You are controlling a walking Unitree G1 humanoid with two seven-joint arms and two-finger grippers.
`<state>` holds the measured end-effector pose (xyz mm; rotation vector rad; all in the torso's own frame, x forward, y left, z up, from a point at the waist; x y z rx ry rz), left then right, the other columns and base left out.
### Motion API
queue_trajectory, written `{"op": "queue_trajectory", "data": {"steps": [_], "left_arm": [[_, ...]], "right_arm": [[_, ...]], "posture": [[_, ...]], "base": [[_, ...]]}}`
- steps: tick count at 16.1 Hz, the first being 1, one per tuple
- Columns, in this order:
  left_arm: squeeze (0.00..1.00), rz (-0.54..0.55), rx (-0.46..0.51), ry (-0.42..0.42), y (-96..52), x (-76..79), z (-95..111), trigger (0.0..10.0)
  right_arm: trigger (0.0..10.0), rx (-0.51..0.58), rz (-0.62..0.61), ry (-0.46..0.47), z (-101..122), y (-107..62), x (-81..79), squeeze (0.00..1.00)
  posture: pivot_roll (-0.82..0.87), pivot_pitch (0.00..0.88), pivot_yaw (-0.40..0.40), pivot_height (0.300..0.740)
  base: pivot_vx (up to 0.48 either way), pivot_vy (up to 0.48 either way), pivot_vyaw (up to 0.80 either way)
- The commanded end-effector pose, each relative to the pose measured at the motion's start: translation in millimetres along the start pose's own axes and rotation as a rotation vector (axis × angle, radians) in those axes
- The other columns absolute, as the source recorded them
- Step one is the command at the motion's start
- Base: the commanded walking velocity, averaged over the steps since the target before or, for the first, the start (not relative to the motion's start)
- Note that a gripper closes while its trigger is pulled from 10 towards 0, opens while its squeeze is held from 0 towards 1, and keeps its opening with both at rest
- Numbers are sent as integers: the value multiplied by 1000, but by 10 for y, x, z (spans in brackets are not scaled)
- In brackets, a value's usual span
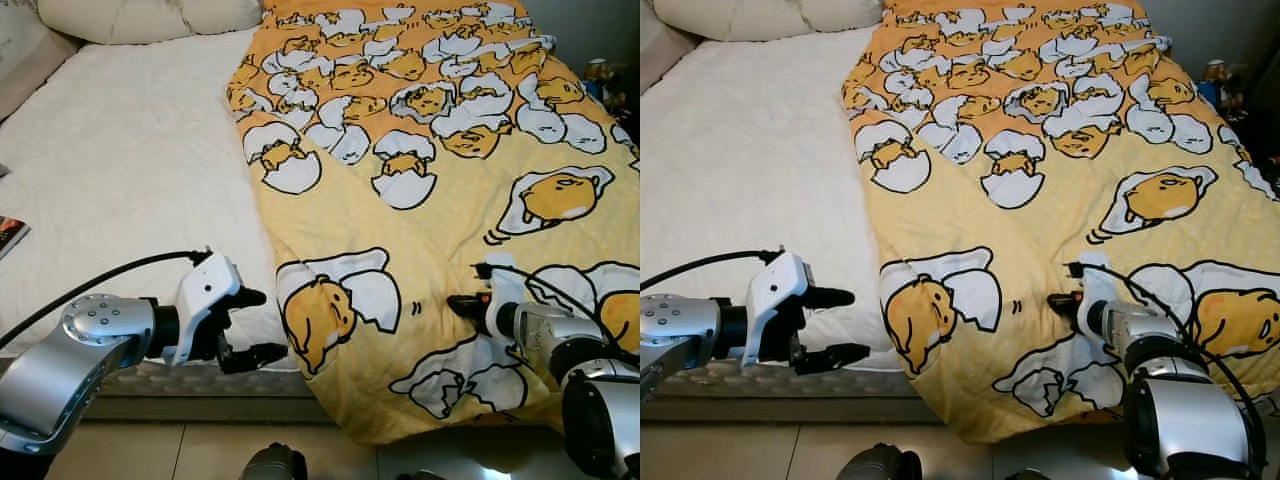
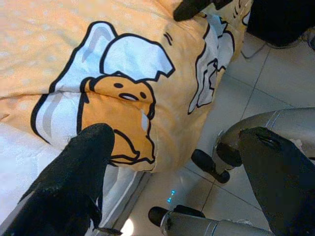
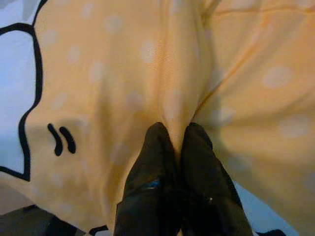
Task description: Clean up the room
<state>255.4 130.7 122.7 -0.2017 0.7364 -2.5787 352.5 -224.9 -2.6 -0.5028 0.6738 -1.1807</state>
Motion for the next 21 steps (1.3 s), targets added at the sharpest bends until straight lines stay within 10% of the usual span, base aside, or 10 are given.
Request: {"op": "queue_trajectory", "data": {"steps": [1, 5, 7, 11, 13, 18, 19, 20, 21], "left_arm": [[0, 36, 8, -6, -42, -79, 3, 10000], [0, 71, 21, -8, -64, -146, 16, 10000], [0, 119, 43, -17, -106, -213, 32, 10000], [0, 164, 59, -19, -163, -291, 48, 10000], [0, 196, 66, -13, -201, -342, 60, 10000], [0, 281, 98, -16, -323, -509, 120, 10000], [0, 290, 101, -15, -327, -526, 126, 10000], [0, 309, 111, -12, -322, -563, 145, 10000], [0, 320, 119, -10, -316, -584, 160, 10000]], "right_arm": [[0, 4, 49, 24, -34, 16, -72, 0], [0, 17, 125, 28, -18, -2, -144, 0], [0, 47, 288, 30, 91, 23, -424, 0], [0, 40, 649, -40, 169, 105, -1322, 0], [0, 1, 904, -142, 68, 57, -2167, 0], [0, -4, 1234, -291, -68, -347, -2912, 0], [4549, 2, 1230, -311, -77, -345, -2924, 0], [10000, -4, 1210, -316, -107, -343, -2924, 459], [10000, -9, 1193, -310, -121, -351, -2917, 1000]], "posture": [[202, 60, 87, 740], [194, 52, 83, 740], [183, 36, 65, 740], [182, 27, 50, 740], [184, 24, 45, 740], [195, 21, 30, 740], [194, 21, 30, 740], [192, 21, 31, 740], [191, 20, 31, 740]], "base": [[0, 0, 0], [0, 0, 0], [0, 0, 0], [0, 0, 0], [0, 0, 0], [0, 0, 0], [0, 0, 0], [0, 0, 0], [0, 0, 0]]}}
Point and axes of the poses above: a point about 5 cm out from each wrist's last joint towards the gripper, its own y axis pointing out of the wrist towards the gripper, its own z axis along the axis of the wrist's last joint, x = y × z, the point moved 6 cm from there along y, pointing out of the wrist towards the gripper, and after that the axes turned 1 degree about -y, right-handed, at the moved point
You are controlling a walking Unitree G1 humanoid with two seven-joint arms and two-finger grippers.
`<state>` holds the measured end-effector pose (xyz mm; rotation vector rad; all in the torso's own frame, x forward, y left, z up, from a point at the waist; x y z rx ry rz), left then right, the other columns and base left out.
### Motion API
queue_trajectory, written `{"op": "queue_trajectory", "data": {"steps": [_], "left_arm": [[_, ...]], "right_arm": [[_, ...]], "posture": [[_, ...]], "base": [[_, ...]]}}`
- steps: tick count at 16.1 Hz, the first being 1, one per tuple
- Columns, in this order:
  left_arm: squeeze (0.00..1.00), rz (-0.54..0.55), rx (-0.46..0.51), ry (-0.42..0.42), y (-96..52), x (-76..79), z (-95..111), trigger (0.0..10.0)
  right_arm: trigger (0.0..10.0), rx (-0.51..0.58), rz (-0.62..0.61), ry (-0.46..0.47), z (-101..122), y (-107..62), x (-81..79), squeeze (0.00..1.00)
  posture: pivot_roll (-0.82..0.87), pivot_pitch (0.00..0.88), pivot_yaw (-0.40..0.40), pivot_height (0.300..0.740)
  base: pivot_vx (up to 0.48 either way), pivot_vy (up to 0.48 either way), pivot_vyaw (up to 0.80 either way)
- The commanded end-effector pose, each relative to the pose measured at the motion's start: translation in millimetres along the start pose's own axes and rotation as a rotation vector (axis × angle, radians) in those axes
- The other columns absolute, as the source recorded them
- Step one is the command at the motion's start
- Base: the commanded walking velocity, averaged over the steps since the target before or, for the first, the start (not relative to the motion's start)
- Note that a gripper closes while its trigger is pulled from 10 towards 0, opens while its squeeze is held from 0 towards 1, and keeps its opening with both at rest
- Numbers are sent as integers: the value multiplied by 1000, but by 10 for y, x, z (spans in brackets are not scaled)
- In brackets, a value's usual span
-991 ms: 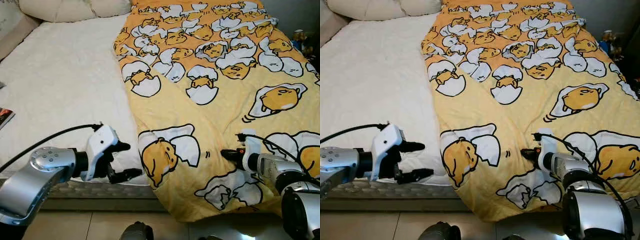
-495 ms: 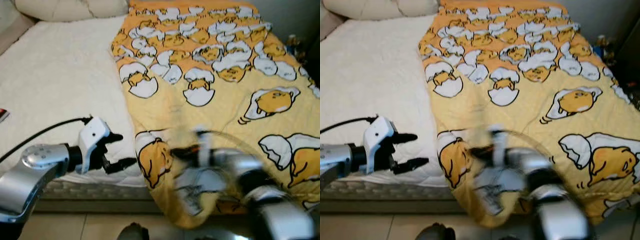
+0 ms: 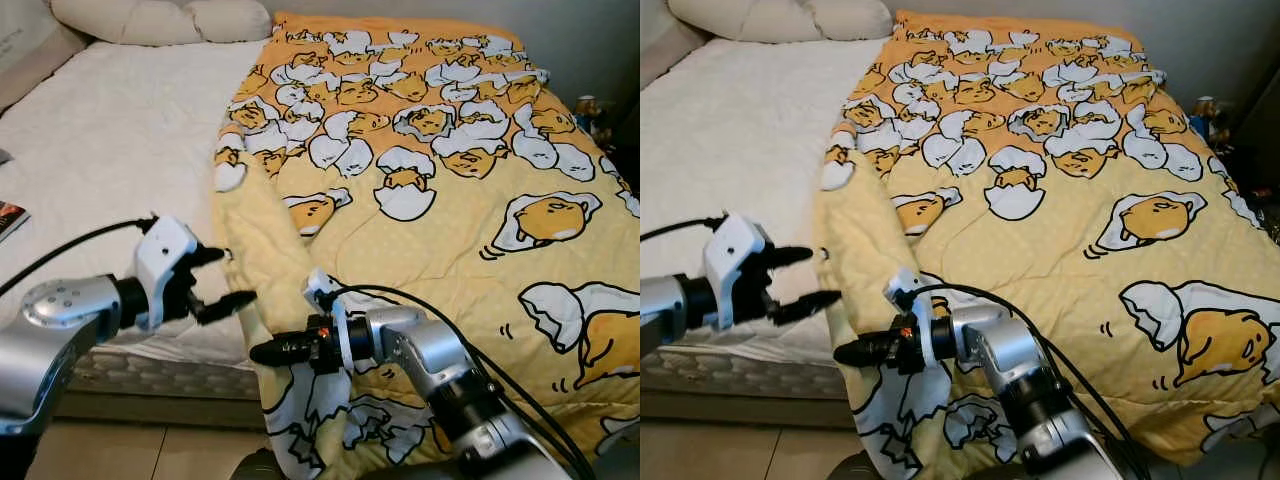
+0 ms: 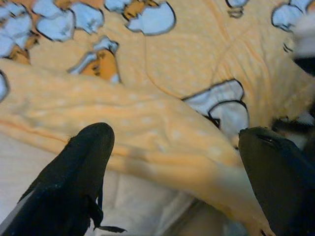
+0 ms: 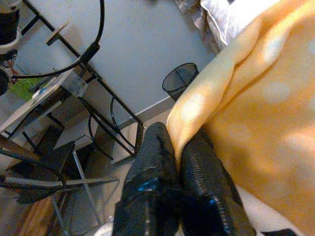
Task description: Clean up the room
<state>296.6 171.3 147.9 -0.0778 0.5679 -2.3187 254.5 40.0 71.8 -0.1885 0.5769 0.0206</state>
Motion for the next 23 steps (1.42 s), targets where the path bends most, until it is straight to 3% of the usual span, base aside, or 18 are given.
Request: {"op": "queue_trajectory", "data": {"steps": [1, 4, 8, 11, 12, 13, 14, 16, 18, 20, 21, 22, 23], "left_arm": [[0, 24, 15, 12, -5, -50, 42, 10000], [0, 24, 18, 18, 10, -58, 50, 10000], [0, 39, 34, 28, 51, -109, 83, 10000], [0, 47, 49, 26, 76, -126, 98, 10000], [0, 52, 59, 19, 89, -126, 102, 10000], [0, 66, 69, 7, 111, -131, 90, 10000], [0, 72, 70, 3, 121, -131, 80, 10000], [0, 165, 50, -103, 236, -184, -92, 10000], [0, 224, 26, -175, 344, -162, -269, 10000], [0, 321, -32, -236, 434, -179, -504, 10000], [0, 346, -40, -252, 434, -202, -539, 10000], [1000, 394, -64, -300, 404, -255, -611, 10000], [1000, 407, -73, -323, 384, -268, -636, 10000]], "right_arm": [[10000, 8, -1, 1, 47, 1, -31, 1000], [10000, 63, 29, -1, 147, -13, -107, 1000], [10000, 138, 157, -14, 304, -31, -398, 1000], [10000, 152, 129, -43, 328, -81, -399, 1000], [10000, 153, 70, -50, 312, -142, -318, 675], [10000, 163, -13, -47, 298, -269, -198, 0], [10000, 167, -41, -43, 291, -321, -158, 0], [10000, 169, -274, -55, 233, -679, 133, 0], [10000, 169, -416, -63, 152, -899, 276, 0], [10000, 170, -550, -52, 35, -1104, 355, 0], [10000, 169, -559, -47, 11, -1127, 345, 0], [10000, 148, -570, -48, -63, -1162, 306, 0], [10000, 136, -573, -49, -101, -1180, 282, 0]], "posture": [[190, 17, 33, 740], [186, 8, 36, 740], [176, 0, 36, 740], [166, 0, 29, 740], [159, 0, 25, 740], [146, 0, 20, 740], [143, 0, 19, 740], [117, 0, 8, 740], [95, 0, 2, 740], [64, 0, 11, 740], [52, 0, 16, 740], [37, 0, 24, 740], [34, 0, 25, 740]], "base": [[0, 0, 0], [0, 0, 0], [0, 0, 0], [0, 0, 0], [0, 0, 0], [0, 0, 0], [0, 0, 0], [0, 0, 0], [0, 0, 0], [0, 0, 0], [0, 0, 0], [0, 0, 0], [0, 0, 0]]}}
Point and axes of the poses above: a point about 5 cm out from each wrist's last joint towards the gripper, its own y axis pointing out of the wrist towards the gripper, its own z axis along the axis of the wrist's last joint, x = y × z, the point moved 6 cm from there along y, pointing out of the wrist towards the gripper, and after that the axes turned 1 degree about -y, right-handed, at the moved point
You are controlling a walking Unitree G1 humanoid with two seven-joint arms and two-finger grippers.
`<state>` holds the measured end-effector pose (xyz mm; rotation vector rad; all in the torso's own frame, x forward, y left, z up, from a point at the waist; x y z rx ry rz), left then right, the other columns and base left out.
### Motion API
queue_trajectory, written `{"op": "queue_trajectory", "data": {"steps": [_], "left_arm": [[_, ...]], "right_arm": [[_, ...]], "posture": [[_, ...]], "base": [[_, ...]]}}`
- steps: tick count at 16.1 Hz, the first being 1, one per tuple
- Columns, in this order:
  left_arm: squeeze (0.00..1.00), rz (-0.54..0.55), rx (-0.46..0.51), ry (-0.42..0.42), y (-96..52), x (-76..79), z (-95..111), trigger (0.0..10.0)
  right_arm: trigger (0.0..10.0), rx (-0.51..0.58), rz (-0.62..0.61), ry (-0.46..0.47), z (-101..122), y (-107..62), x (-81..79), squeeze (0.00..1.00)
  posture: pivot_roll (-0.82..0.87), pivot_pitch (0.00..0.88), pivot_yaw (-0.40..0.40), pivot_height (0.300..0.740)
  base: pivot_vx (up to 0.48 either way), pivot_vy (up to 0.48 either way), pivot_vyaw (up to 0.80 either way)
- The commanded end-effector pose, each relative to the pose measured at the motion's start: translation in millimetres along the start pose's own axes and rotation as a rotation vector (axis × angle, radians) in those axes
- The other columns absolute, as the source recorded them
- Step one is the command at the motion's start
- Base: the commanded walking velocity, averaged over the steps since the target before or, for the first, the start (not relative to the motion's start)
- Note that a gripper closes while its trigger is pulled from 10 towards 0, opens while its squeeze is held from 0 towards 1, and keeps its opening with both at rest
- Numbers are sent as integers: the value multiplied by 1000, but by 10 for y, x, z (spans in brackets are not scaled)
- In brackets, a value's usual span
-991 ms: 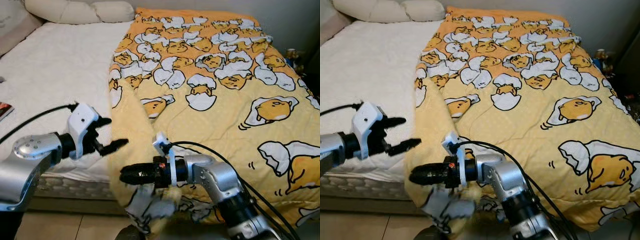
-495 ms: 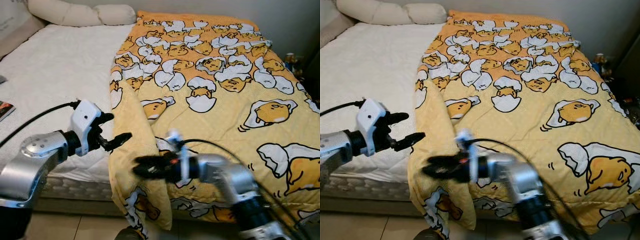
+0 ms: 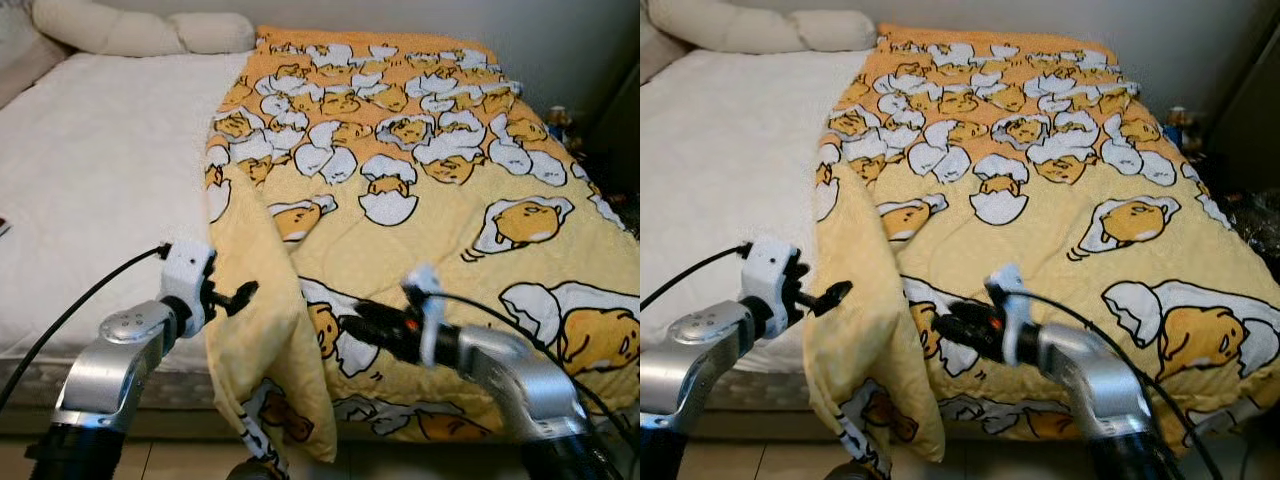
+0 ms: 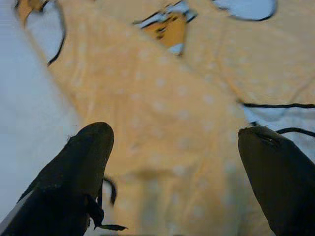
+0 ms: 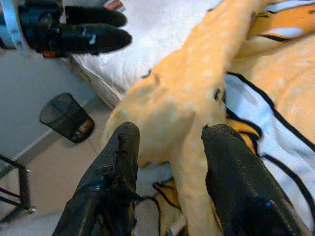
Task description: Clean up the room
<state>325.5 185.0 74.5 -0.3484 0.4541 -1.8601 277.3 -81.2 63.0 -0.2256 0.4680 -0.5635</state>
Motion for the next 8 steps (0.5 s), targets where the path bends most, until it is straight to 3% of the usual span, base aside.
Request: {"op": "queue_trajectory", "data": {"steps": [1, 2, 5, 6, 8], "left_arm": [[1000, 44, -19, -23, -40, -101, -7, 10000], [1000, 54, -93, -78, -90, -183, -130, 10000], [1000, 60, -168, -142, -133, -239, -289, 10000], [1000, 64, -257, -226, -209, -290, -492, 10000], [1000, 12, -320, -415, -287, -244, -629, 10000]], "right_arm": [[10000, -11, -5, -14, 4, -50, -5, 0], [10000, -85, -12, -64, -98, -113, 28, 0], [10000, -115, -16, -86, -121, -126, 46, 0], [10000, -128, 16, -96, -97, -120, 11, 0], [10000, -171, 117, -97, -104, -123, -117, 0]], "posture": [[32, 0, 26, 740], [32, 0, 28, 740], [32, 0, 31, 740], [35, 0, 34, 740], [43, 0, 30, 740]], "base": [[0, 0, 0], [0, 0, 0], [0, 0, 0], [0, 0, 0], [0, 0, 0]]}}
Point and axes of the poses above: a point about 5 cm out from each wrist's last joint towards the gripper, its own y axis pointing out of the wrist towards the gripper, its own z axis along the axis of the wrist's last joint, x = y × z, the point moved 6 cm from there along y, pointing out of the wrist towards the gripper, and after that the axes turned 1 degree about -y, right-handed, at the moved point
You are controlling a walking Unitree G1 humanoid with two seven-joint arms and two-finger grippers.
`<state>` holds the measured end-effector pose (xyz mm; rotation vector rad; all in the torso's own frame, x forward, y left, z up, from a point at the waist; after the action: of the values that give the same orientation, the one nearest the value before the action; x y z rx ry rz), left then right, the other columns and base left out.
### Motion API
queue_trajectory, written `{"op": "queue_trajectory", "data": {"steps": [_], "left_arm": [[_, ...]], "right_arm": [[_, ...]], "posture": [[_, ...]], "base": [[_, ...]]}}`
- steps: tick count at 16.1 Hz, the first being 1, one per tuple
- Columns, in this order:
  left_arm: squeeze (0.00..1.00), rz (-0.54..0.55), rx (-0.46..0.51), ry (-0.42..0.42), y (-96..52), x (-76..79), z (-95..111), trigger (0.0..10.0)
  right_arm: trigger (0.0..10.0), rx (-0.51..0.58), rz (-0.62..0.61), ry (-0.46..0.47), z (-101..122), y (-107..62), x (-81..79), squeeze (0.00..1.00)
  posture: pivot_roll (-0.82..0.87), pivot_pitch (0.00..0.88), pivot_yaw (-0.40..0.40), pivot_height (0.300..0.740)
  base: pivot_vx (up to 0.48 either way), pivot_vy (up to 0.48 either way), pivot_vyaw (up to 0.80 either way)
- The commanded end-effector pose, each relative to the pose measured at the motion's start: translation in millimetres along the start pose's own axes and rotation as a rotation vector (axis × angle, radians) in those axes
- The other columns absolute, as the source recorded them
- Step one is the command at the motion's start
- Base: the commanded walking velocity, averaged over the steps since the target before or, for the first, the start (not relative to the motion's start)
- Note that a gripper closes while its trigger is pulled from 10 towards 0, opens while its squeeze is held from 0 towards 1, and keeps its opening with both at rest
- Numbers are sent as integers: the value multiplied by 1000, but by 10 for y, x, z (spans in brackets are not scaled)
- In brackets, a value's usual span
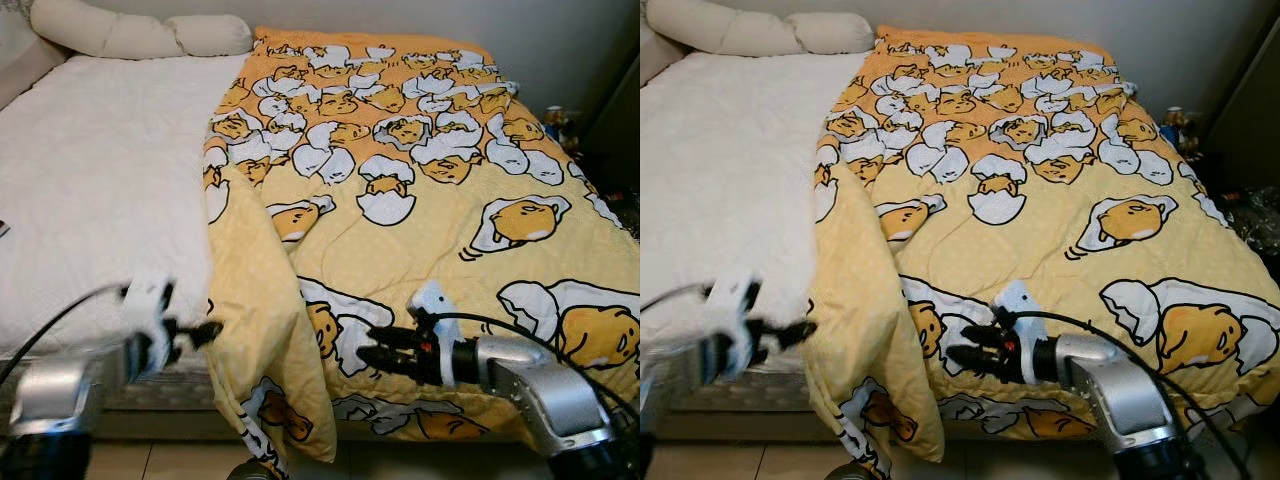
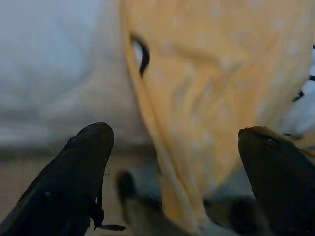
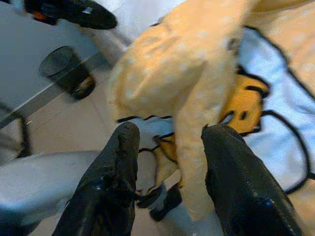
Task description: Clean up the room
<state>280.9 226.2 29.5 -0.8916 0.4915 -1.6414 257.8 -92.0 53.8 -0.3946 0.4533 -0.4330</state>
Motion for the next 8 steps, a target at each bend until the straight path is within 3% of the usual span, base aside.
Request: {"op": "queue_trajectory", "data": {"steps": [1, 4, 6, 7, 8], "left_arm": [[1000, -49, -35, -101, -11, 11, -73, 10000], [1000, -47, -100, -177, -28, -83, -304, 10000], [941, -73, -85, -252, -31, -73, -334, 10000], [647, -132, -43, -302, 6, -20, -322, 10000], [180, -158, -32, -366, 67, 3, -350, 10000]], "right_arm": [[10000, -24, 86, -33, 57, 23, -121, 0], [10000, -80, 149, -65, 19, 55, -180, 0], [10000, -81, 165, -65, 51, 75, -186, 0], [10000, -83, 174, -69, 69, 94, -183, 0], [10000, -91, 180, -78, 76, 121, -171, 0]], "posture": [[42, 0, 33, 740], [46, 0, 31, 740], [53, 0, 25, 740], [58, 0, 18, 740], [62, 0, 11, 740]], "base": [[0, 0, 0], [0, 0, 0], [0, 0, 0], [0, 0, 0], [0, 0, 0]]}}
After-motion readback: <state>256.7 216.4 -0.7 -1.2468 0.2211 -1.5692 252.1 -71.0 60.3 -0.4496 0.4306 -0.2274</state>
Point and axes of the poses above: a point about 5 cm out from each wrist's last joint towards the gripper, its own y axis pointing out of the wrist towards the gripper, its own z axis along the axis of the wrist's last joint, x = y × z, the point moved 6 cm from there along y, pointing out of the wrist towards the gripper, and after that the axes turned 1 degree about -y, right-handed, at the moved point
